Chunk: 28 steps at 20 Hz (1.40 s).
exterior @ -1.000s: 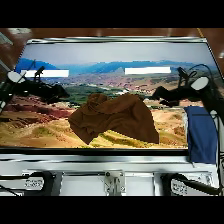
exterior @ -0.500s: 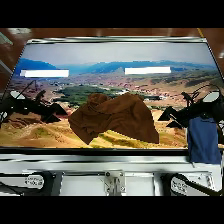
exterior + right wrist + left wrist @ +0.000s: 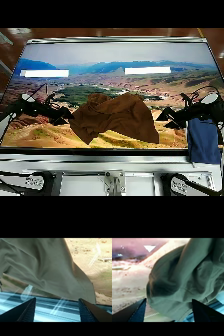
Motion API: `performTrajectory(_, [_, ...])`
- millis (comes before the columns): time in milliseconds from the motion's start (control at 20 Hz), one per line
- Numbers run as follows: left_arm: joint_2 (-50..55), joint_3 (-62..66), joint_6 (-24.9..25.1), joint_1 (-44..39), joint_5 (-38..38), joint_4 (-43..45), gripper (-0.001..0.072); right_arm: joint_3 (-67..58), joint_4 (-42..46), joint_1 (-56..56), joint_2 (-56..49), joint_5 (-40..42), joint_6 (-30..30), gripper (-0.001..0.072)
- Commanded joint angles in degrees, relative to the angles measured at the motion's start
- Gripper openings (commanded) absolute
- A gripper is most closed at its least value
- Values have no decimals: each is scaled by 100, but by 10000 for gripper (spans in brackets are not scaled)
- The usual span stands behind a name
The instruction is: Fold the shirts.
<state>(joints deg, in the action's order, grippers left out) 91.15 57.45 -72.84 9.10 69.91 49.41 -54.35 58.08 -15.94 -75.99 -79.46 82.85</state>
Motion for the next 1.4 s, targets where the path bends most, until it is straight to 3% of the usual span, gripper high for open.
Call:
performTrajectory(0, [7,-31,37,-125,-216,-28,677,2,-20,7,2,17,-2,638])
performTrajectory(150, [52,-28,-17,-433,-501,-103,651,2,-22,7,2,15,2,638])
performTrajectory(200, [87,-28,-114,-535,-551,-103,494,2,-20,7,2,15,13,639])
performTrajectory(250, [105,-28,-136,-605,-601,-103,226,2,0,7,2,15,44,639])
performTrajectory(300, [98,-26,-136,-629,-605,-109,98,2,90,7,2,2,81,641])
performTrajectory(350, [92,-26,-136,-616,-570,-166,38,15,269,7,2,-72,109,671])
performTrajectory(550, [7,-26,22,-507,-173,-208,38,505,885,-44,2,-299,92,671])
performTrajectory(850, [-282,-26,42,-514,-131,-210,38,1434,428,-70,-111,557,157,670])
performTrajectory(1150, [-330,-26,39,-514,-129,-212,38,1567,52,511,-240,1488,361,667])
performTrajectory(1200, [-352,-26,39,-514,-129,-212,38,1567,48,634,-269,1620,400,642])
performTrajectory(1250, [-378,-26,42,-514,-129,-210,38,1567,20,730,-275,1703,415,487])
performTrajectory(1350, [-474,-22,199,-511,-138,-208,37,1561,-291,754,-260,1635,264,83])
